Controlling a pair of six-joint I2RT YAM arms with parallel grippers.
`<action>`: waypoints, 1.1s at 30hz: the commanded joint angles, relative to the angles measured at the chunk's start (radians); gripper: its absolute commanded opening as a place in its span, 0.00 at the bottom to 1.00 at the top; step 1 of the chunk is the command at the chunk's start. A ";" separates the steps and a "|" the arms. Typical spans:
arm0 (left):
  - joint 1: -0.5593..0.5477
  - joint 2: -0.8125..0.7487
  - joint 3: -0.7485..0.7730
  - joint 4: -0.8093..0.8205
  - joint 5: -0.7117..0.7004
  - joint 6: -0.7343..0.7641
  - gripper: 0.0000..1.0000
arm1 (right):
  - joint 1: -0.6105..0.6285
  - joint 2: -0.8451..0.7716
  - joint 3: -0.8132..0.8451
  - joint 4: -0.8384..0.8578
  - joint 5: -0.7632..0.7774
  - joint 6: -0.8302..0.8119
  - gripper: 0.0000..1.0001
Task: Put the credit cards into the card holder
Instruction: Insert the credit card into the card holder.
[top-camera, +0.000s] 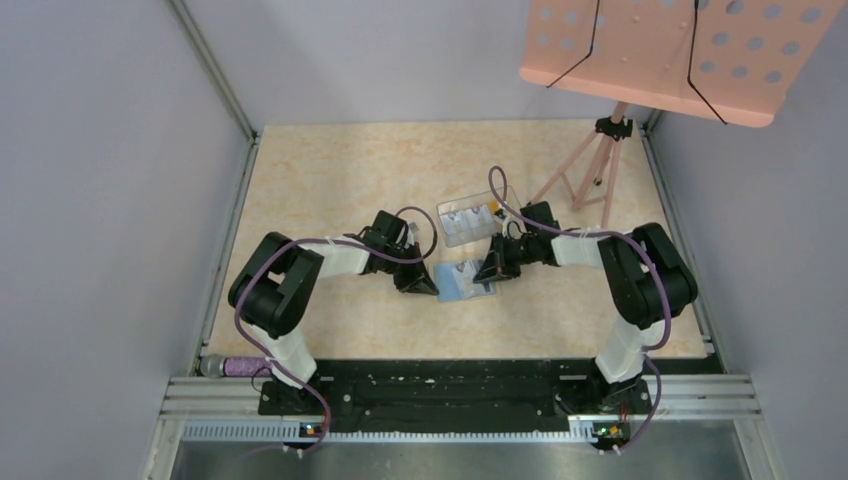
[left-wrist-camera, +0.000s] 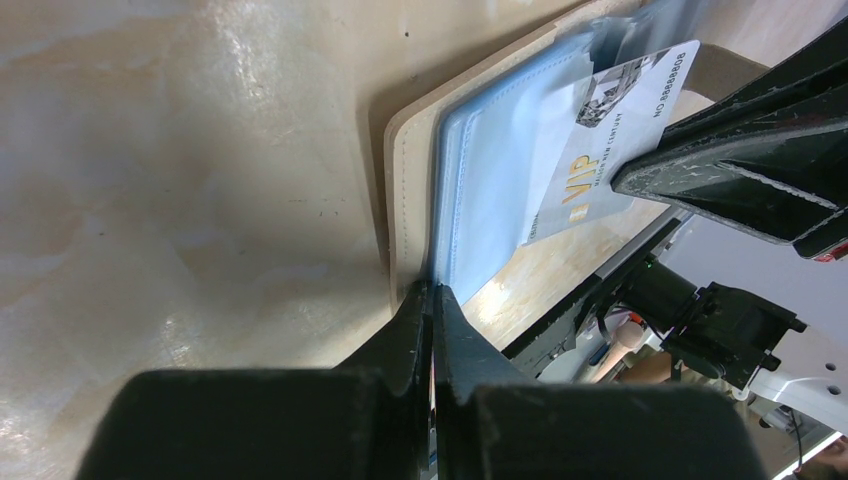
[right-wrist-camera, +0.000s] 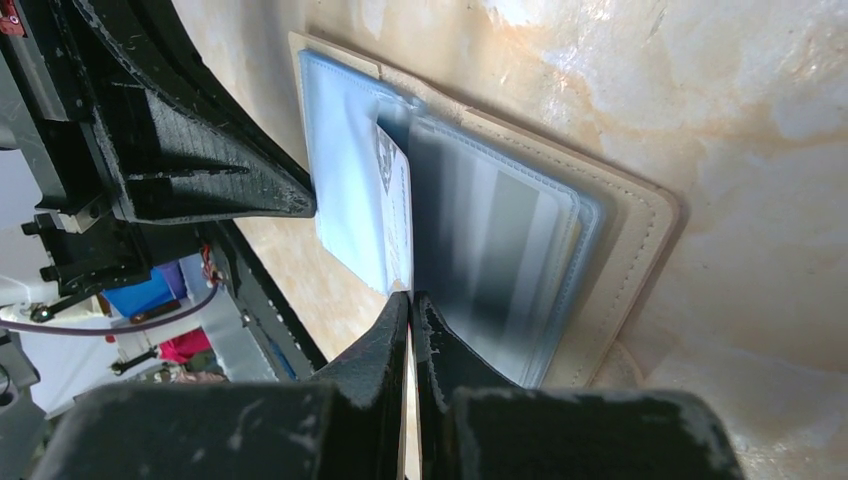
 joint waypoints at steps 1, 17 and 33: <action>-0.004 0.010 0.003 0.026 0.000 0.005 0.00 | 0.014 -0.007 0.036 0.026 0.079 -0.019 0.00; -0.009 0.011 0.008 0.022 0.001 0.006 0.00 | 0.015 0.030 0.015 0.105 0.009 0.113 0.00; -0.012 0.011 0.046 -0.026 -0.022 0.034 0.00 | 0.094 0.099 0.134 -0.197 0.073 -0.007 0.00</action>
